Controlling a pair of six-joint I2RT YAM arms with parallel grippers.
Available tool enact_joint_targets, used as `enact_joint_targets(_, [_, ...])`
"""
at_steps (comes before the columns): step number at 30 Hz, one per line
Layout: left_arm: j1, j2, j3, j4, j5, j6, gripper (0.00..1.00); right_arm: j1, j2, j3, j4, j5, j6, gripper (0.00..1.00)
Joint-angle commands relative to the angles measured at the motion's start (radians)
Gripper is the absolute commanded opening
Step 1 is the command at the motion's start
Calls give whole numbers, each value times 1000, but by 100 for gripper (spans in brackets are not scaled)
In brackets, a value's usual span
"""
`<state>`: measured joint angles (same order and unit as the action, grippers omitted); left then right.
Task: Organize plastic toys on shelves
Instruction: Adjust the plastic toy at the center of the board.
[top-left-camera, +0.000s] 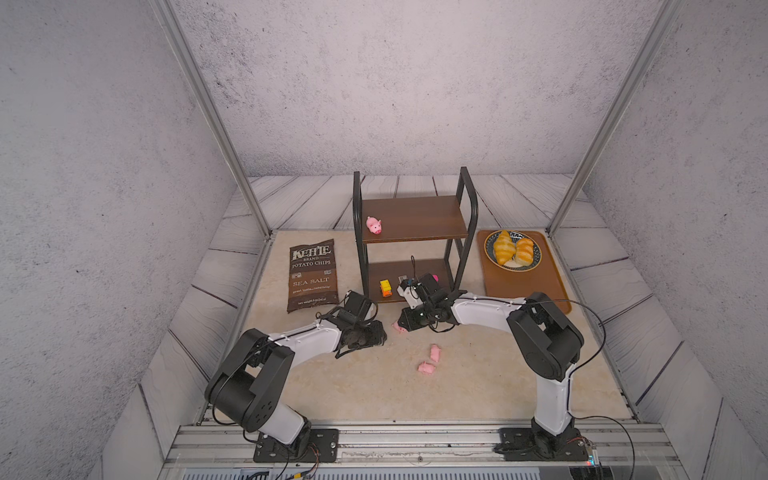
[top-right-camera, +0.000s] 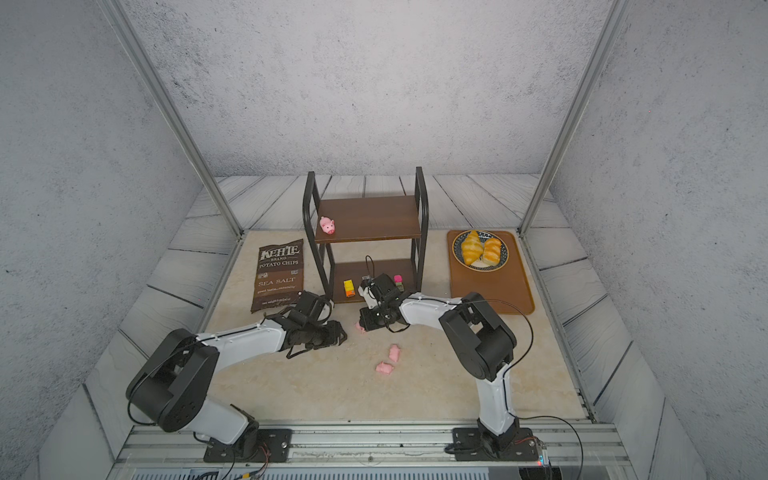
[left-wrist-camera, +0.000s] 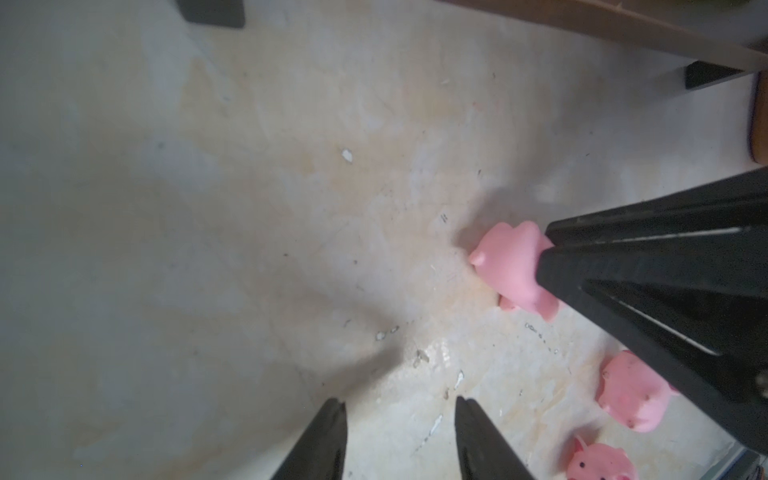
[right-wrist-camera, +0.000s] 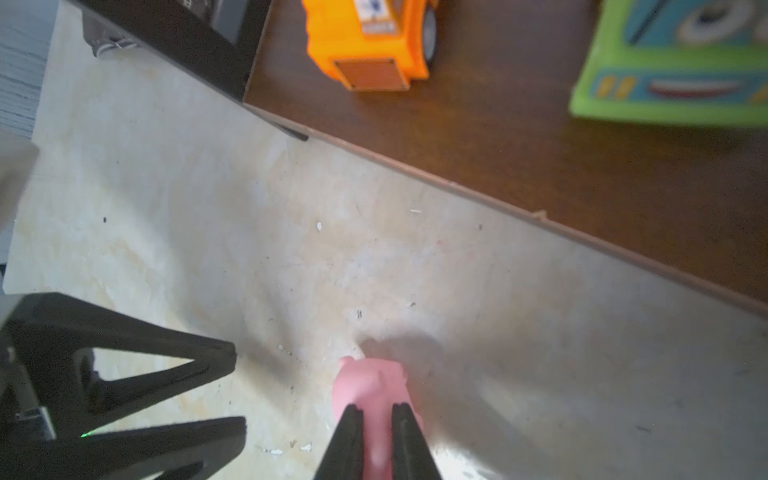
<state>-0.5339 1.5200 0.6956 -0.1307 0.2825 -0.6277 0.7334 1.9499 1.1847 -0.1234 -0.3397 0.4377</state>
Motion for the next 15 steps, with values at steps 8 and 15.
enact_joint_targets(8, [5,-69,-63,-17,55,32,40,57,-90,-136,52,-104,179,11])
enact_joint_targets(15, [5,-123,-103,-32,11,8,40,93,-101,-152,95,-125,259,11])
